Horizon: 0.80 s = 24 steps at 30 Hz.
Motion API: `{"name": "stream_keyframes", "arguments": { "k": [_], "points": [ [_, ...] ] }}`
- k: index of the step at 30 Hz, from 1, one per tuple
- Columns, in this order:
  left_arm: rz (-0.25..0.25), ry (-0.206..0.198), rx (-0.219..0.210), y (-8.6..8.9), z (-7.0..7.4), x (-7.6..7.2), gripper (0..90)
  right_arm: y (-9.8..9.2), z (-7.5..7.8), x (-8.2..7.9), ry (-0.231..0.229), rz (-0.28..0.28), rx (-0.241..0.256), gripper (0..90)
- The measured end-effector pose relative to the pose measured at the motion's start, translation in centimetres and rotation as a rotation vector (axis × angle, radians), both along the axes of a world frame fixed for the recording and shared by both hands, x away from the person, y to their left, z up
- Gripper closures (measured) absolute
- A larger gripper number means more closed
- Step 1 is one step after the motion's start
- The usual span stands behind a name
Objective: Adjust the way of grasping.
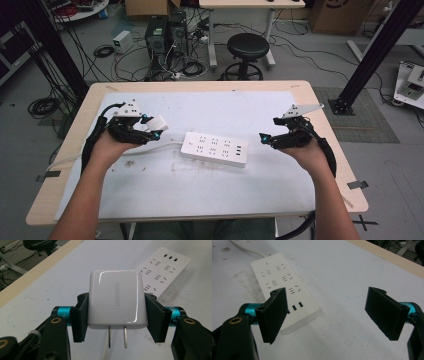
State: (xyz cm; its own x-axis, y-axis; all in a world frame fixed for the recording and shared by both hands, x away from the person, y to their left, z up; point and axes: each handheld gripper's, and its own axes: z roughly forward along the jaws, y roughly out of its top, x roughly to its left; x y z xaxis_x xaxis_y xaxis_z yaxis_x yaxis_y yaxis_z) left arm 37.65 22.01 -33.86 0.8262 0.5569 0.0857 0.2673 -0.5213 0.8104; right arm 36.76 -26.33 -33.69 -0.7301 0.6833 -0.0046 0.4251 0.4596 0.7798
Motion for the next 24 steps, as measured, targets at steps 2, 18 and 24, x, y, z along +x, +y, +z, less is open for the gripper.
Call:
{"name": "stream_keyframes", "arguments": {
  "k": [2,18,24],
  "points": [
    [-0.017,-0.004,-0.002,-0.4,-0.1,-0.1,42.5,0.1,0.1,-0.1,-0.001,0.005,0.002,18.9],
    [-0.186,-0.077,-0.015,-4.6,-1.1,-3.4,42.5,2.8,0.5,-1.9,0.007,0.083,0.005,18.9],
    [-0.244,-0.115,-0.018,-6.1,-2.0,-5.2,42.5,4.0,0.2,-2.7,0.017,0.114,0.003,18.9]
  ]
}}
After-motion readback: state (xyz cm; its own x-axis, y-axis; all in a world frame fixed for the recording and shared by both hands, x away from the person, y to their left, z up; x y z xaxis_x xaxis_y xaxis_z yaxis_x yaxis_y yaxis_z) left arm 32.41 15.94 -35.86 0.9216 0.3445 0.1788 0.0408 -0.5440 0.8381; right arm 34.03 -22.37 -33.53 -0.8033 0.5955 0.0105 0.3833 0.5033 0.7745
